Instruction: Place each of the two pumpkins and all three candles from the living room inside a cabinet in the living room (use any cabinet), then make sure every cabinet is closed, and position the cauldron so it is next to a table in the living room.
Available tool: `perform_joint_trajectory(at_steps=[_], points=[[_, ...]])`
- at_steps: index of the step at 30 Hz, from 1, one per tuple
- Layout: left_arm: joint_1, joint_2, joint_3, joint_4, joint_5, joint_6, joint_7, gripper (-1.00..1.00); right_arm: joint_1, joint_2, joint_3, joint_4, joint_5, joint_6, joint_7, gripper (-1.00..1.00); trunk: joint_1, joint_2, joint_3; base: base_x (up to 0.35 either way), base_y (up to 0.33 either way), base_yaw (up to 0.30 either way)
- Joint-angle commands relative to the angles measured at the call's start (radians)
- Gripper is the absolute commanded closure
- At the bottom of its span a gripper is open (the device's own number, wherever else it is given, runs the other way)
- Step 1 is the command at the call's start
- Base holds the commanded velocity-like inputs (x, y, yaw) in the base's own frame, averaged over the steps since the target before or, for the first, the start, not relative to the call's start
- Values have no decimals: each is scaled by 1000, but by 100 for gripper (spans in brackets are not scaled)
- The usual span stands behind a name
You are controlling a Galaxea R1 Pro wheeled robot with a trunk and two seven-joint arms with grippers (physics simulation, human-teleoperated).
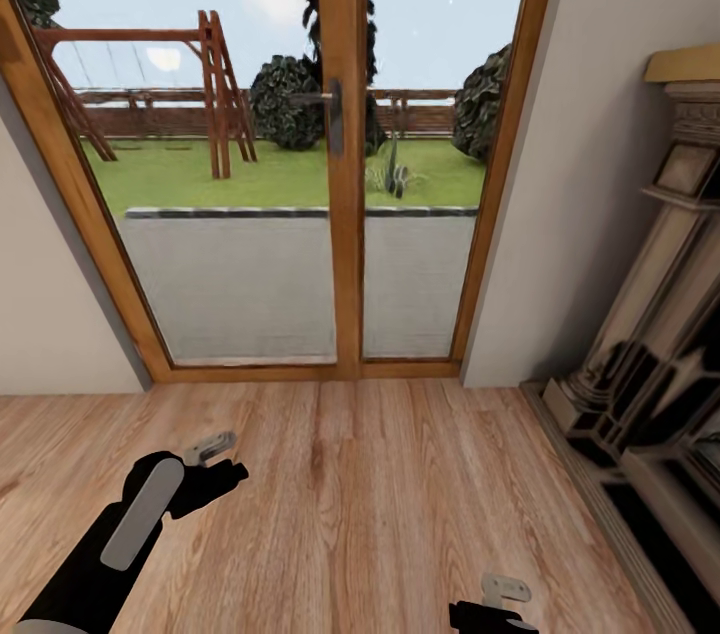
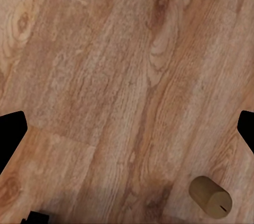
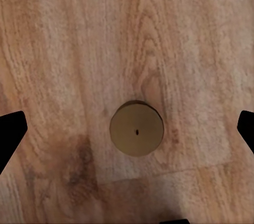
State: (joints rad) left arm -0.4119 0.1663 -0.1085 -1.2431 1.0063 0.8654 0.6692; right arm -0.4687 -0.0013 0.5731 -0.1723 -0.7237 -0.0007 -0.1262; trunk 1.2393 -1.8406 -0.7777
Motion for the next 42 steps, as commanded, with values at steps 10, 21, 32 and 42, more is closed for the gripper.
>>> perform_joint_trajectory(at_steps=[10, 21, 32, 42], points=[[-1, -1, -1, -1, 10, 0, 10, -100, -1, 0, 9, -1, -7, -1, -6, -100, 38, -71, -32, 0, 0, 0], [-1, -1, 1, -5, 11, 3, 10, -100, -1, 9, 11, -2, -6, -3, 4, -100, 80, -148, -67, 0, 0, 0], [-1, -1, 28, -4, 11, 7, 10, -100, -1, 12, 14, -1, -6, -17, 4, -100, 123, -225, -101, -46, 2, 0], [-1, -1, 40, -4, 11, 27, 9, -100, -1, 12, 14, -1, -6, -19, 4, -100, 161, -295, -133, -8, 1, 0]])
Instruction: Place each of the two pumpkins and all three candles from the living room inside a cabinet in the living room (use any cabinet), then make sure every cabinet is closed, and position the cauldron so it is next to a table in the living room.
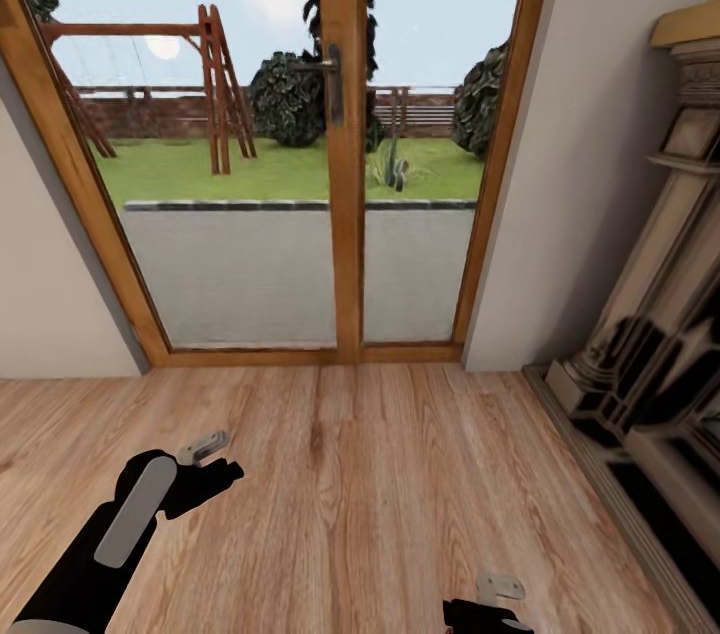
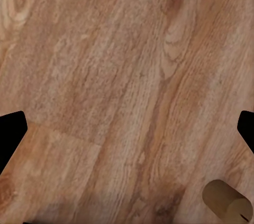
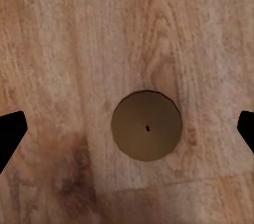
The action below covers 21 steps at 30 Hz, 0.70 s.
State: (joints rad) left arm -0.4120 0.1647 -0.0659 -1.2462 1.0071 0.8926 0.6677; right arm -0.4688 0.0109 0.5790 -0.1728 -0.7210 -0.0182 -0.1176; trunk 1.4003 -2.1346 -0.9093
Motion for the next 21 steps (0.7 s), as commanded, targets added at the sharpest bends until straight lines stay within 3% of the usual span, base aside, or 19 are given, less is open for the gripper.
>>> perform_joint_trajectory(at_steps=[1, 21], points=[[-1, 1, -2, -1, 10, 1, 10, -100, -1, 0, 9, 0, -9, -3, -5, -100, 4, -8, -4, 0, 0, 0], [-1, 1, 1, 1, 10, 3, 9, -100, -1, 3, 9, 0, -9, -22, -9, -100, 80, -148, -67, 0, 0, 0]])
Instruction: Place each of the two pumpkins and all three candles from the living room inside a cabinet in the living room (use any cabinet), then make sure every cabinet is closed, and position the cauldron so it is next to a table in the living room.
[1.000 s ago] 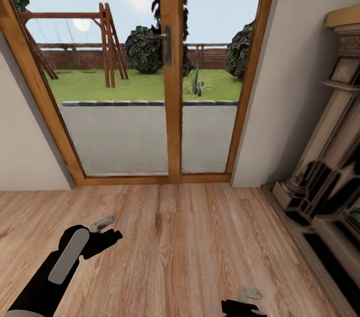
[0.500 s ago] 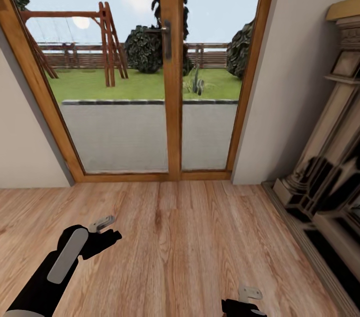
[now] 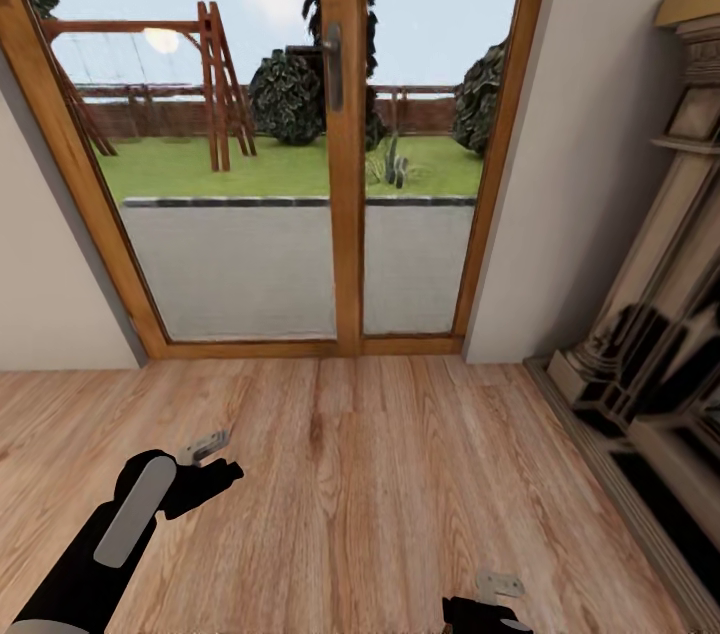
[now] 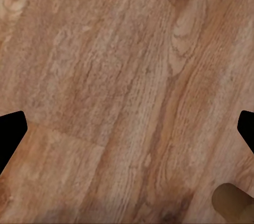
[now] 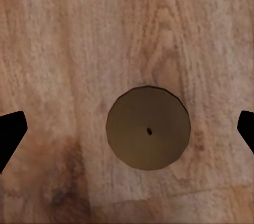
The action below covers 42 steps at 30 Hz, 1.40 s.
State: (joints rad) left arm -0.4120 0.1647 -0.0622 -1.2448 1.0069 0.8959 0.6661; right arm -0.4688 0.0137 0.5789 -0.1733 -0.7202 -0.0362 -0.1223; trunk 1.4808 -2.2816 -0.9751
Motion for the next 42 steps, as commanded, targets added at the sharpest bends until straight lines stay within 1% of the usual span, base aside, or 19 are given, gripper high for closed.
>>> perform_joint_trajectory(at_steps=[1, 9, 21, 23, 24, 26, 28, 31, 42], points=[[-1, 1, -2, -1, 10, 0, 10, -100, -1, 0, 9, 0, -10, -4, -5, -100, 4, -8, -4, 0, 0, 0], [-1, 1, 15, -1, 12, 0, 10, -100, -1, 0, 9, 0, -10, -4, -5, -100, 34, -64, -29, 0, 0, 0], [-1, 1, 16, 0, 14, 0, 10, -100, -1, 1, 9, 0, -10, -4, -7, -100, 80, -148, -67, 0, 0, 0], [-1, 2, 16, 0, 33, 0, 11, -100, -1, 0, 9, 0, -10, -4, -7, -100, 88, -162, -73, 0, 0, 0], [-1, 3, 15, -1, 56, 0, 11, -100, -1, 1, 9, 0, -10, -4, -7, -100, 92, -169, -76, 0, 0, 0], [-1, 5, 13, -1, 80, 0, 12, -100, -1, 1, 9, 0, -10, -4, -7, -100, 100, -183, -82, 0, 0, 0], [-1, 6, 12, -1, 91, 0, 12, -100, -1, 0, 9, 1, -10, -9, -7, -100, 107, -197, -89, 0, 0, 0], [-1, 7, 13, -1, 97, 0, 12, -100, -1, 1, 9, 1, -9, -18, -7, -100, 119, -218, -98, 0, 0, 0], [-1, 8, 13, 0, 99, 0, 12, -100, -1, 1, 9, 2, -9, -22, -7, -100, 124, -221, -141, 0, 0, 0]])
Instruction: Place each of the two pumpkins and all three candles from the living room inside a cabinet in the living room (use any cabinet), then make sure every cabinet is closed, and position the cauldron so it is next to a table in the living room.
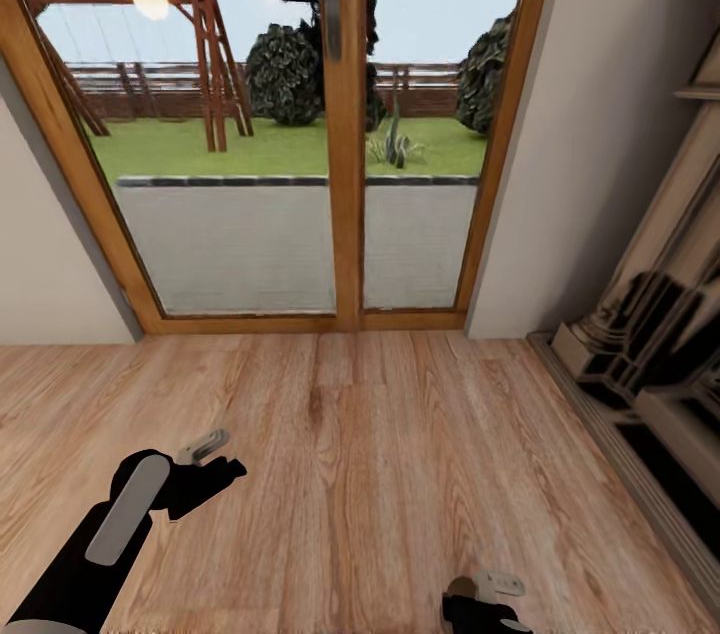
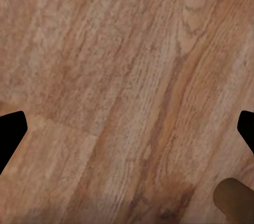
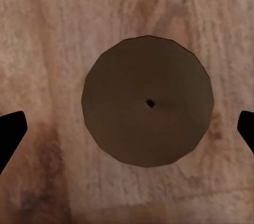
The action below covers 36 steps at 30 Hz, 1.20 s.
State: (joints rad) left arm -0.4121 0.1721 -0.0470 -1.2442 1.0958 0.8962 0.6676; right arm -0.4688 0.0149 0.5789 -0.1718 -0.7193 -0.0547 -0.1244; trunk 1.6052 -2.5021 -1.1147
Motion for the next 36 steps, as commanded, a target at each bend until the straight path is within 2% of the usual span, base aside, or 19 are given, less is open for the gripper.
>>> perform_joint_trajectory(at_steps=[1, 27, 32, 36], points=[[-1, 1, -2, -1, 10, 0, 10, -100, -1, 0, 9, 0, -10, -4, -4, -100, 0, -1, -5, 0, 0, 0], [-1, 3, -1, -1, 11, 0, 9, -100, -1, 0, 9, 2, -11, -6, -7, -100, 12, -7, -105, 0, 0, 0], [-1, 4, -2, -1, 16, 0, 9, -100, -1, 10, 9, 7, -11, -8, -7, -100, 12, -7, -105, 0, 0, 0], [-1, 5, -3, -1, 36, 0, 9, -100, -1, 12, 9, 10, -11, -18, -8, -100, 12, -7, -105, 0, 0, 0]])
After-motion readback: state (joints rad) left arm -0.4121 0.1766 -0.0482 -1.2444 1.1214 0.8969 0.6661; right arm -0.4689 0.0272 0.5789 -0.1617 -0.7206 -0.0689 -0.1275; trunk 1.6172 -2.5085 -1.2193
